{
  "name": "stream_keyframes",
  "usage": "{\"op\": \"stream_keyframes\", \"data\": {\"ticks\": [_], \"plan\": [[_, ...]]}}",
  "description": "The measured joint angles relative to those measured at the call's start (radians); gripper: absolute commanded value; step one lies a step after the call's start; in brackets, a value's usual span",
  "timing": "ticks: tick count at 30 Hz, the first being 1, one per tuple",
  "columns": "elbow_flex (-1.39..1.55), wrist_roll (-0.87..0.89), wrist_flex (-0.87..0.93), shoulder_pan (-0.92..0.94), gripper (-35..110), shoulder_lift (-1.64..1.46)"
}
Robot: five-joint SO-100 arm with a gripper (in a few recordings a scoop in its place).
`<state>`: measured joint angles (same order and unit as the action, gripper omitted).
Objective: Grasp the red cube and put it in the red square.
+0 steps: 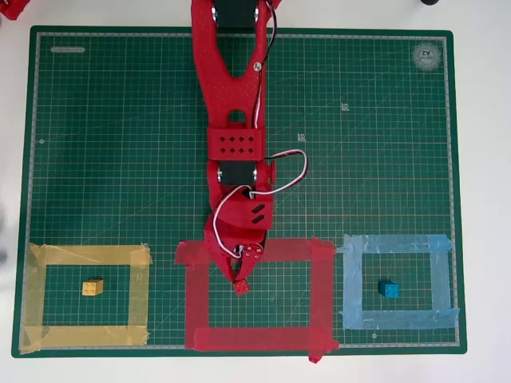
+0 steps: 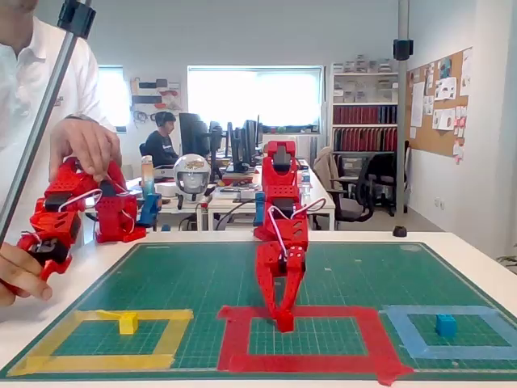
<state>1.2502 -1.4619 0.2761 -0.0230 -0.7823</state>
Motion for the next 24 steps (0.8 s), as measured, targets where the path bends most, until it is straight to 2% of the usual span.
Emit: {"op": "stream_keyframes", "data": {"ticks": [11, 24], "plan": [[0.0, 0.083, 0.0, -0.057, -1, 0.0], [0.0, 0.087, -0.037, -0.089, -1, 0.0]]}}
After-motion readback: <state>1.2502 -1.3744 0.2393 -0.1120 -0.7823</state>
